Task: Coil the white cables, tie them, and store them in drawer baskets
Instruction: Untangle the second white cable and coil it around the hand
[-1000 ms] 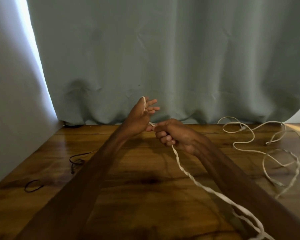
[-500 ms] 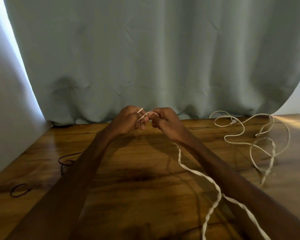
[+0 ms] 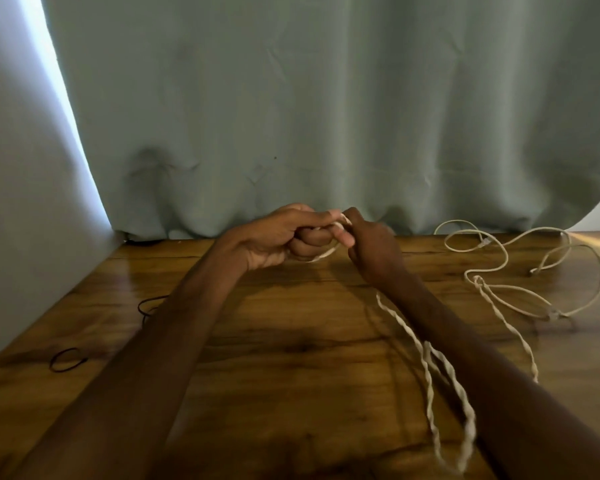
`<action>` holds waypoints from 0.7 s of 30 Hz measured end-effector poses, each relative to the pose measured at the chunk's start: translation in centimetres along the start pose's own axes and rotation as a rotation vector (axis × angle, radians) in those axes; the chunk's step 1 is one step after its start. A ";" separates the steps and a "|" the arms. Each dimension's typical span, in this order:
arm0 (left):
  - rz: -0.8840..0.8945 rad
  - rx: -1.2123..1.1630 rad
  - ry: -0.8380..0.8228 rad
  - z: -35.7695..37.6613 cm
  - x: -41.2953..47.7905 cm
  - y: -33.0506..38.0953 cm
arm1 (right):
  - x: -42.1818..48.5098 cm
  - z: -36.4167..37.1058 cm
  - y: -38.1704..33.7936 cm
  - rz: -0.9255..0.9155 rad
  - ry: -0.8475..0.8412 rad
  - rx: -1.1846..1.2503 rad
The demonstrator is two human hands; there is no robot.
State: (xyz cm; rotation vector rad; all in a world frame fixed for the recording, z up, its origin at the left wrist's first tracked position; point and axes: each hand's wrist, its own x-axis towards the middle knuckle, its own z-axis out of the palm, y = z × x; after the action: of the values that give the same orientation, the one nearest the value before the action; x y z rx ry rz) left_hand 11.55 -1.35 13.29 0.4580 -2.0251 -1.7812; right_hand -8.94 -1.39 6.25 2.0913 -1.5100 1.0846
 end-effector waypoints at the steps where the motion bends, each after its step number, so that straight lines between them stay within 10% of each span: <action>1: 0.032 -0.021 -0.003 0.5 0.2 0.3 | -0.1 0.3 0.1 0.038 -0.025 0.024; 16: 0.291 -0.176 0.542 -1.4 1.5 -1.0 | -2.3 2.4 -4.7 0.067 -0.249 0.337; 21: 0.290 -0.186 0.660 -3.3 2.0 -3.0 | -1.9 1.2 -6.2 0.604 -0.598 1.012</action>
State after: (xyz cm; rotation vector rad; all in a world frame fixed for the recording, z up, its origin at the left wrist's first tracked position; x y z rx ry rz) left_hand 11.39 -5.60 10.86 0.5671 -1.3755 -1.3828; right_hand -3.12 1.37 5.04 2.8733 -2.2972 1.8345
